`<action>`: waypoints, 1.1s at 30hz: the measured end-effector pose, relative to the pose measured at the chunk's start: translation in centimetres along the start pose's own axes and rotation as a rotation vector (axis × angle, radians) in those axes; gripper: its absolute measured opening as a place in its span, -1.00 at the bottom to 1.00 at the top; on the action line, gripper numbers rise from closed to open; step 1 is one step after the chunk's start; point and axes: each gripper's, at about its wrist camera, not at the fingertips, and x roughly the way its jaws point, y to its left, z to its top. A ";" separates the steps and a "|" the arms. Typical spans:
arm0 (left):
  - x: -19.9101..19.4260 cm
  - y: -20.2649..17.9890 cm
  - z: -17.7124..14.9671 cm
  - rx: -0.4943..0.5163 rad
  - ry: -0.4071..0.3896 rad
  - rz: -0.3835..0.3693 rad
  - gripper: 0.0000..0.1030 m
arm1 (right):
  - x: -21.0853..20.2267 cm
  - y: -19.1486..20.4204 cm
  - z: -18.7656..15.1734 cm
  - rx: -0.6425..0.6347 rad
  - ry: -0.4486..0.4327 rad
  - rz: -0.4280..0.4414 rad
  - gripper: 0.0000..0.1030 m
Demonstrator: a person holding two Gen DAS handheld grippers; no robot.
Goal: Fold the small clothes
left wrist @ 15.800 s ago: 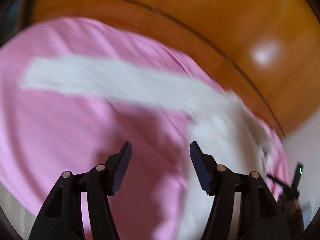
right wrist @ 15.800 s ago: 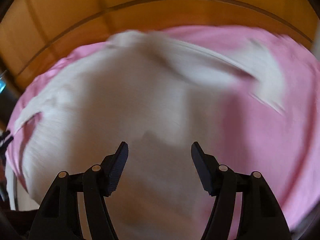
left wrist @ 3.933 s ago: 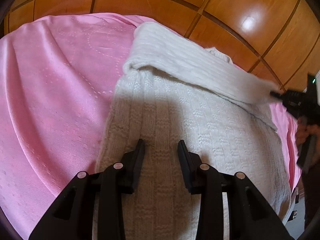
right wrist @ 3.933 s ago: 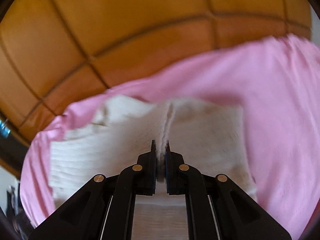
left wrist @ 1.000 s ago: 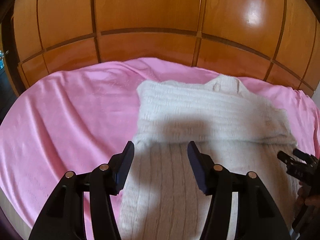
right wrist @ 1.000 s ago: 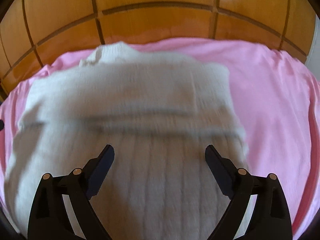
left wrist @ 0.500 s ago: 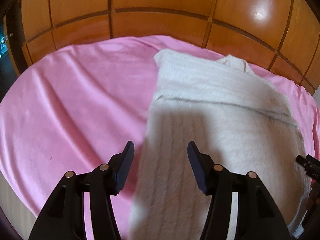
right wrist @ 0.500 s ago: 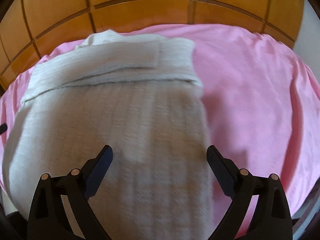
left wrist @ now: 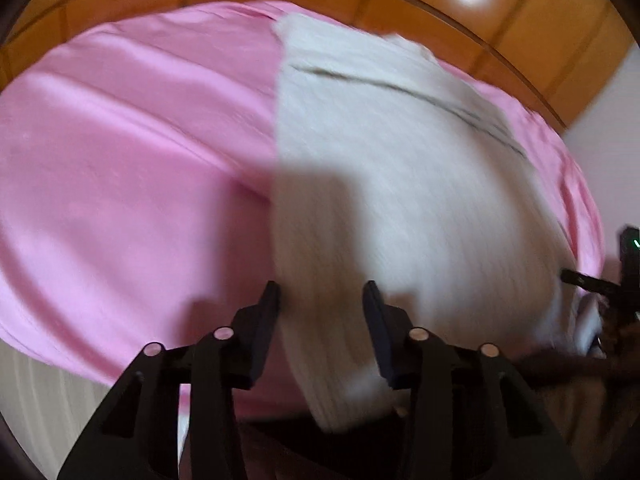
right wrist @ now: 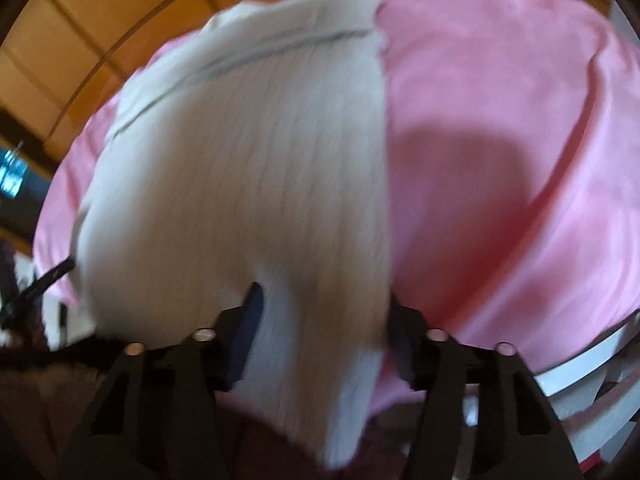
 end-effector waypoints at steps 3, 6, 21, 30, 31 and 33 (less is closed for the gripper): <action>-0.1 -1.4 -1.0 0.065 0.040 -0.039 -0.49 | 0.5 1.3 -1.5 -0.072 0.073 0.024 -0.51; -0.5 -2.2 -1.0 0.112 0.032 -0.032 -0.90 | -0.6 2.0 -1.1 -0.096 0.051 0.075 -0.84; 1.6 2.5 14.2 -0.316 -0.151 -0.220 -0.66 | -0.3 -0.8 12.3 0.140 -0.222 0.157 -0.85; 1.1 5.4 12.6 -0.308 -0.193 -0.139 0.16 | -1.9 -3.9 11.9 0.213 -0.299 0.177 0.53; 1.3 5.5 12.1 -0.283 -0.184 -0.136 0.19 | -1.9 -4.2 11.2 0.201 -0.287 0.162 0.53; 2.3 5.1 10.7 -0.215 -0.138 -0.133 0.20 | -1.4 -4.4 9.8 0.163 -0.262 0.131 0.53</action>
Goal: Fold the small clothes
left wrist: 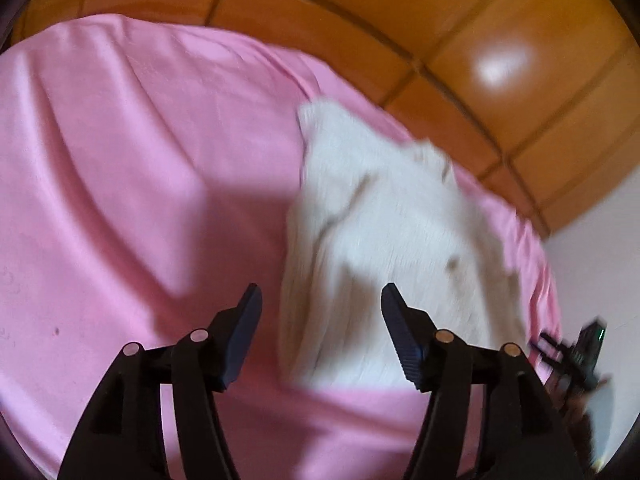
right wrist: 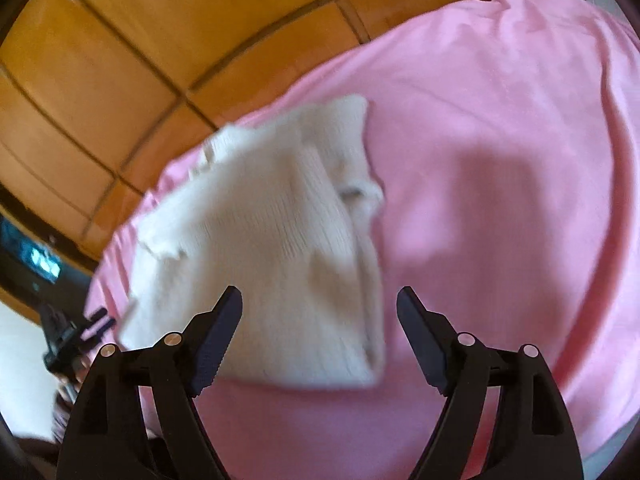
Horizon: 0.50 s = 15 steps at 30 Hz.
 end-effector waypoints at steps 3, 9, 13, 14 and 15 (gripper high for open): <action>1.6 -0.8 -1.8 0.092 0.069 0.012 -0.01 | 1.6 0.3 -1.7 -0.069 0.045 -0.052 0.46; 1.9 -2.5 -2.8 0.167 0.049 0.079 -0.71 | 3.2 2.2 -2.6 -0.119 0.070 -0.100 -0.62; -0.6 -1.3 -3.5 0.104 0.028 0.035 -0.77 | 0.8 2.9 -2.6 -0.148 0.046 -0.049 -0.70; -1.3 -1.1 -3.9 0.090 0.023 0.029 -0.79 | 0.1 3.0 -2.6 -0.157 0.042 -0.041 -0.70; -2.0 -0.8 -4.2 0.079 0.018 0.023 -0.81 | -0.7 3.1 -2.9 -0.168 0.043 -0.035 -0.71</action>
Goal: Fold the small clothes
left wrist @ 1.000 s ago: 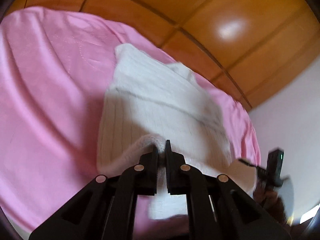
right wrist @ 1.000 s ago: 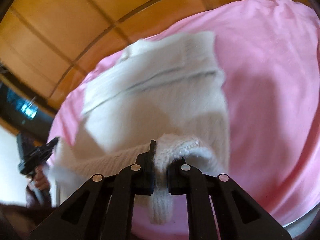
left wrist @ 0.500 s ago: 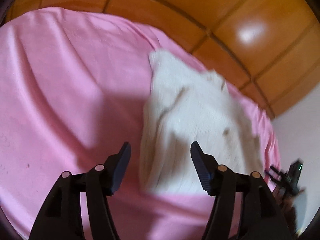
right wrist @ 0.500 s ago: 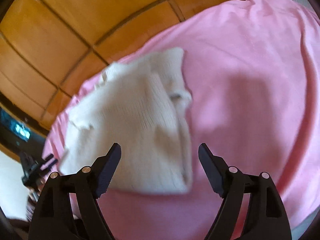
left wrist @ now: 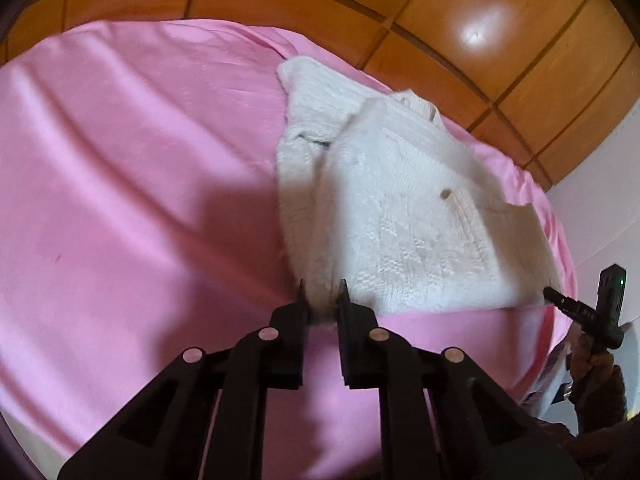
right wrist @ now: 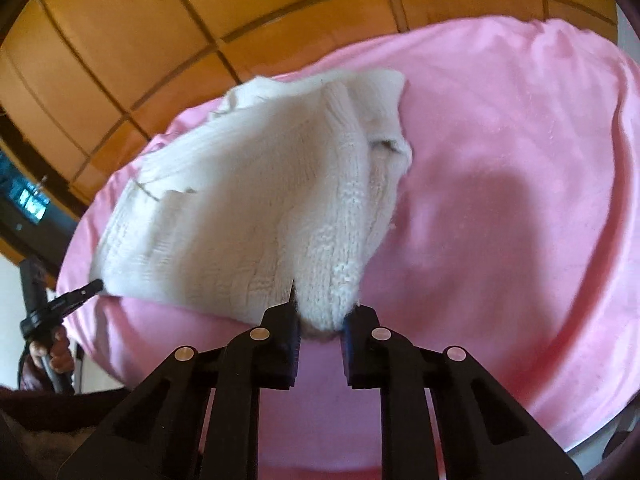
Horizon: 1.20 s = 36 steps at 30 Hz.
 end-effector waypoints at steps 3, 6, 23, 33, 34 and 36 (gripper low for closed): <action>-2.0 0.9 -2.2 -0.048 0.003 -0.017 -0.85 | -1.8 0.2 -1.2 -0.035 0.028 0.005 -0.71; -3.0 1.9 -4.7 -0.091 0.040 -0.010 -1.00 | -2.1 -0.2 -3.0 -0.038 0.087 0.000 -0.71; 0.2 -7.5 1.0 0.232 -0.009 -0.067 -0.30 | 1.2 5.4 1.7 -0.169 -0.008 0.024 0.15; 7.9 -11.2 1.5 0.411 0.078 0.047 -0.91 | 8.1 8.0 1.4 -0.253 0.059 -0.066 -0.91; 7.3 -11.0 1.5 0.401 0.047 0.040 -0.92 | 7.6 7.8 1.5 -0.241 0.051 -0.057 -0.92; 6.4 -10.9 1.5 0.396 0.002 0.043 -0.93 | 6.9 8.0 1.4 -0.264 0.035 -0.062 -0.93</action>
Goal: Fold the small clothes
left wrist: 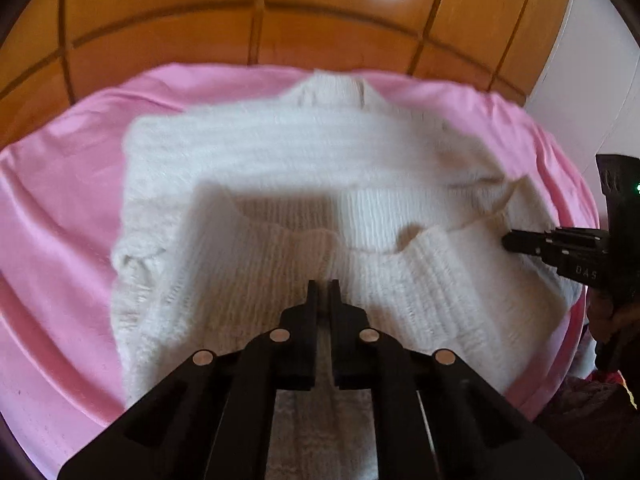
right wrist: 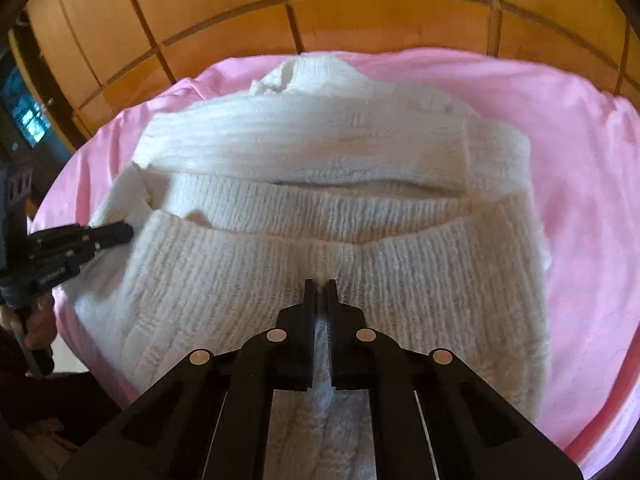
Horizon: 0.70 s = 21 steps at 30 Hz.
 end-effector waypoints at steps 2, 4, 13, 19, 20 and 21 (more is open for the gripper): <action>-1.0 0.3 0.2 -0.023 -0.039 0.008 -0.93 | -0.9 0.0 0.1 -0.005 -0.018 -0.006 -0.93; -2.3 0.9 0.9 -0.060 -0.093 0.004 -0.93 | -2.5 0.0 1.0 0.010 -0.080 -0.010 -0.93; 3.6 1.6 3.8 -0.075 0.000 0.147 -0.91 | 1.5 -1.5 2.0 0.066 -0.058 -0.103 -0.94; 3.4 2.4 3.3 -0.104 0.018 0.132 -0.68 | 2.9 -2.3 1.0 0.129 -0.082 -0.078 -0.93; 2.5 2.6 3.2 -0.108 0.002 0.125 -0.61 | 2.9 -2.3 1.1 0.131 -0.081 -0.073 -0.93; 1.4 2.8 3.2 -0.106 -0.022 0.135 -0.52 | 2.9 -2.4 1.1 0.134 -0.078 -0.067 -0.93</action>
